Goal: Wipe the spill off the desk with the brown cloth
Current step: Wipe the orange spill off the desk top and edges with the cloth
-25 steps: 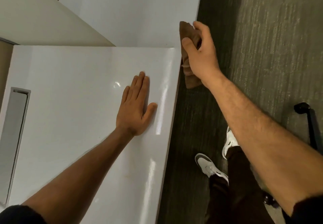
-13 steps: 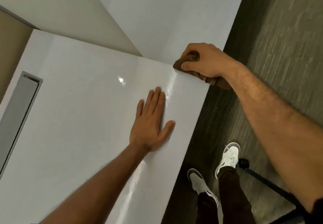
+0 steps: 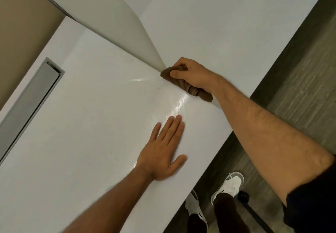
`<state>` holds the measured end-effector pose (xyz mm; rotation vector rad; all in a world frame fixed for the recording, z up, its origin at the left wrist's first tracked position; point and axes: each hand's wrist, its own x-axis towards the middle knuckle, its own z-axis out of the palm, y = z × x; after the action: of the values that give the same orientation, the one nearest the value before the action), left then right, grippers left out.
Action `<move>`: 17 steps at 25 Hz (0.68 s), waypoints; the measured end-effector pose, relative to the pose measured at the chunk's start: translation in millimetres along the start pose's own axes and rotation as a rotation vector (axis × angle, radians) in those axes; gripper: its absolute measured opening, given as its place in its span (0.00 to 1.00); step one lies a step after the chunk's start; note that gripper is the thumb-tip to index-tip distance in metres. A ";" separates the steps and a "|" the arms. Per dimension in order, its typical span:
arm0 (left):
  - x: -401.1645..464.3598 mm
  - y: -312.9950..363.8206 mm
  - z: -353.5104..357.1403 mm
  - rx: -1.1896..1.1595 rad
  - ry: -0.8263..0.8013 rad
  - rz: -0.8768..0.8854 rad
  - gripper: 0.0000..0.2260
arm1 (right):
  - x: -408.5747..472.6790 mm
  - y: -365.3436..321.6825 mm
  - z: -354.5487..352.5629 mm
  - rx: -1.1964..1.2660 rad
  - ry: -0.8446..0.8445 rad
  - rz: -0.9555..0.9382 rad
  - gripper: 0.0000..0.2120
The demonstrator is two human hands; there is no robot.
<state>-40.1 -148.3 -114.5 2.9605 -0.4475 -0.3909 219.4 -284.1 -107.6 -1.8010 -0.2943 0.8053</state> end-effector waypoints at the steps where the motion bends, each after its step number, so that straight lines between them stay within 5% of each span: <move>1: 0.2 0.7 -0.5 0.000 -0.005 -0.003 0.38 | -1.9 3.1 -3.5 0.037 -0.032 0.010 0.13; 8: 2.1 2.2 0.1 0.000 -0.047 -0.025 0.38 | -65.8 44.2 -44.0 0.131 -0.116 0.093 0.07; 17: 2.6 4.0 -1.5 -0.002 -0.051 -0.021 0.38 | -188.0 70.7 -67.1 0.093 0.163 0.162 0.08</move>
<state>-38.3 -152.8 -113.1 2.9615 -0.4215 -0.4704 111.2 -465.0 -88.1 -1.8060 -0.0041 0.7664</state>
